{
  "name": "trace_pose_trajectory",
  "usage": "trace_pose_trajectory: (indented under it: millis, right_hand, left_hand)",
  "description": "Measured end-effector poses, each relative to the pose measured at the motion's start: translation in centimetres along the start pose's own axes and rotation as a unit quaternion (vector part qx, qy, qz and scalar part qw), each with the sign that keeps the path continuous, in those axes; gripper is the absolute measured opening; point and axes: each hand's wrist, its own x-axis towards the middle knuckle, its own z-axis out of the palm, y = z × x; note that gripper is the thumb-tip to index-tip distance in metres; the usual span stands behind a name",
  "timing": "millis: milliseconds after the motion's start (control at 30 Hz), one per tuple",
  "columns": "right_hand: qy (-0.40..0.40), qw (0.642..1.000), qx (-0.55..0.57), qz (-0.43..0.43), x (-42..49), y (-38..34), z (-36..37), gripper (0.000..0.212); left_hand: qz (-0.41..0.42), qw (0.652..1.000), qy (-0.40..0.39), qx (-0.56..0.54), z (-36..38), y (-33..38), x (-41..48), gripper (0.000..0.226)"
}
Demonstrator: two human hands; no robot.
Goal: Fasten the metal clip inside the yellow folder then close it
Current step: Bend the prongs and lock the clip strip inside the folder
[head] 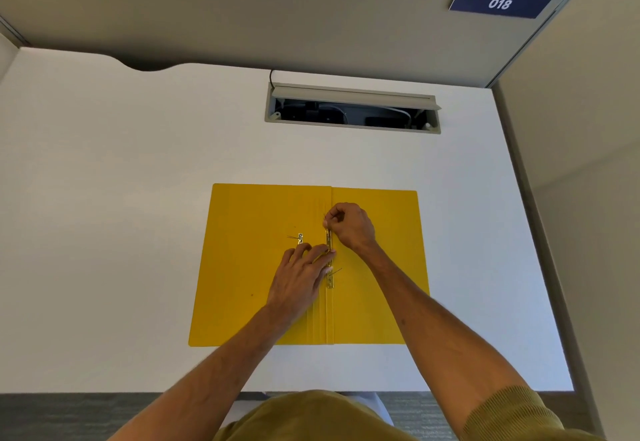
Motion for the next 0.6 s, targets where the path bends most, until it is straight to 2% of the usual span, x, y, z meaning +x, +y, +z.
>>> trace_pose_trajectory:
  millis: [167, 267, 400, 500, 600]
  right_hand:
    - [0.017, 1.0, 0.023, 0.011, -0.2, 0.1, -0.3, 0.011]
    - [0.044, 0.997, 0.056, 0.014, -0.8, 0.7, -0.9, 0.02]
    - [0.083, 0.992, 0.093, 0.007, -3.1, 3.4, -1.5, 0.02]
    - [0.064, 0.992, 0.107, -0.015, -5.8, 5.7, -1.0, 0.016]
    - [0.015, 0.994, 0.088, -0.065, -8.8, 7.4, -0.2, 0.022]
  left_hand:
    - [0.006, 1.0, -0.005, 0.011, -0.1, 0.0, -0.3, 0.044]
    - [0.006, 1.0, -0.006, 0.008, -0.1, 0.0, -0.5, 0.045]
    - [0.007, 1.0, -0.008, 0.005, -0.3, 0.0, -0.6, 0.055]
    - [0.005, 1.0, -0.009, 0.002, -0.4, 0.0, -0.7, 0.06]
    - [0.014, 1.0, -0.018, 0.009, -0.6, 0.0, -0.7, 0.06]
